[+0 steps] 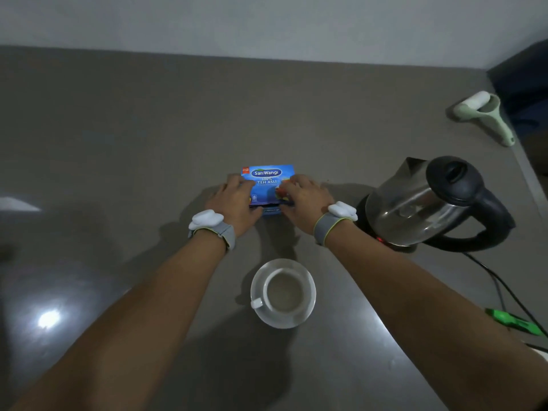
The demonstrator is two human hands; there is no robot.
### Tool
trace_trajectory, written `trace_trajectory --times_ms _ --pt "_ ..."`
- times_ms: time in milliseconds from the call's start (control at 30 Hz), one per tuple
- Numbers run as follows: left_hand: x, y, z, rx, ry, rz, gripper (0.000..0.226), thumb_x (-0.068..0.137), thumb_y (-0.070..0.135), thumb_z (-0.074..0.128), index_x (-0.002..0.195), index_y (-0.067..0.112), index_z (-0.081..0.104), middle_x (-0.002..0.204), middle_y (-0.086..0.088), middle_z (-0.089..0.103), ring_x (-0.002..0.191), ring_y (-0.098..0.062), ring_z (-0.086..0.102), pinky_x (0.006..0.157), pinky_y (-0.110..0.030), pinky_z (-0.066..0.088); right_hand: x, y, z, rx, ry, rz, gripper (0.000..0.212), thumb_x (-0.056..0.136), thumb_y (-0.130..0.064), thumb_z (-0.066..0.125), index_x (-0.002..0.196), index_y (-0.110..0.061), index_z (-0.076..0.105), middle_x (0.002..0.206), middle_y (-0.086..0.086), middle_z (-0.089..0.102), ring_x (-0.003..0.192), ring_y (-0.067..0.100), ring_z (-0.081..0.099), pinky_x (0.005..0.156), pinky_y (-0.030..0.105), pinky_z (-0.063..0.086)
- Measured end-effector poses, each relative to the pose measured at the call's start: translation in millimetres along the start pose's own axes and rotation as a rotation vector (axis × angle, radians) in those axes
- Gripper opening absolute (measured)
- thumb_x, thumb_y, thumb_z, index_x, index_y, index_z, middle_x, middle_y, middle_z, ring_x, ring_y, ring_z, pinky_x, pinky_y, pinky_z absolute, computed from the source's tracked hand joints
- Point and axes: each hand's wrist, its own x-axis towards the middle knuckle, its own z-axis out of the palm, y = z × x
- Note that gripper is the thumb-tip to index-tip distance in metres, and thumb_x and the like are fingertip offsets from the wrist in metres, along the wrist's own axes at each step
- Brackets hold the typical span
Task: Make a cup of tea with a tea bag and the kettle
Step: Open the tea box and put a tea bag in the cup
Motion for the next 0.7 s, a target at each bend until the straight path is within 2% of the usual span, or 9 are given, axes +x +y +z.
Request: trace_trajectory --times_ms 233,333,400,467,533,600,700 --pt "-0.7 -4.6 6.1 -0.034 0.048 0.008 0.063 0.075 0.041 0.069 0.131 0.026 0.045 0.133 -0.003 0.047 0.103 -0.036 0.060 0.084 -0.046 0.053 2.4 1.6 10.7 0.022 0.048 0.002 0.040 0.098 -0.033 0.057 0.138 -0.030 0.057 0.151 0.000 0.045 0.124 0.032 0.056 0.096 0.041 0.044" --pt "-2.4 -2.2 2.8 -0.018 0.124 -0.013 0.056 0.070 0.041 0.071 0.117 0.024 0.046 0.118 -0.006 0.049 0.097 -0.034 0.056 0.077 -0.042 0.050 0.9 1.8 9.1 0.034 0.095 -0.013 0.038 0.100 -0.034 0.054 0.137 -0.028 0.059 0.148 0.001 0.049 0.119 0.033 0.060 0.094 0.043 0.046" --pt "-5.1 -1.3 -1.6 0.057 0.221 0.053 0.042 0.070 0.044 0.068 0.100 0.022 0.047 0.104 -0.004 0.051 0.091 -0.031 0.051 0.072 -0.041 0.046 -0.2 2.0 5.9 0.054 0.148 -0.034 0.035 0.100 -0.033 0.054 0.133 -0.026 0.062 0.142 0.002 0.054 0.116 0.033 0.062 0.093 0.045 0.048" --pt "-9.4 -1.9 -2.7 0.114 0.256 0.204 0.028 0.077 0.044 0.062 0.085 0.022 0.047 0.092 -0.001 0.053 0.086 -0.029 0.050 0.069 -0.040 0.044 0.6 2.1 0.6 0.069 0.196 -0.043 0.032 0.100 -0.033 0.054 0.130 -0.026 0.064 0.137 0.002 0.058 0.114 0.031 0.063 0.091 0.046 0.049" --pt "-14.7 -3.2 -1.3 0.144 0.268 0.331 0.025 0.082 0.042 0.059 0.074 0.021 0.050 0.083 -0.001 0.055 0.081 -0.029 0.051 0.066 -0.041 0.044 3.3 1.7 -5.4 0.080 0.226 -0.045 0.030 0.100 -0.033 0.054 0.127 -0.026 0.066 0.133 0.001 0.061 0.112 0.031 0.063 0.090 0.045 0.050" --pt "-18.8 -4.6 0.4 0.165 0.294 0.381 0.025 0.085 0.040 0.059 0.071 0.020 0.054 0.080 -0.001 0.056 0.078 -0.029 0.052 0.065 -0.040 0.043 7.1 1.3 -10.9 0.086 0.247 -0.053 0.029 0.101 -0.033 0.054 0.125 -0.024 0.068 0.130 0.003 0.063 0.111 0.032 0.063 0.089 0.045 0.050" --pt "-22.0 -7.6 5.2 0.181 0.272 0.390 0.021 0.086 0.039 0.057 0.079 0.019 0.062 0.082 -0.001 0.059 0.079 -0.029 0.055 0.067 -0.038 0.041 13.1 0.7 -16.8 0.091 0.273 -0.051 0.029 0.101 -0.033 0.054 0.124 -0.022 0.068 0.127 0.004 0.064 0.109 0.034 0.063 0.088 0.047 0.050"
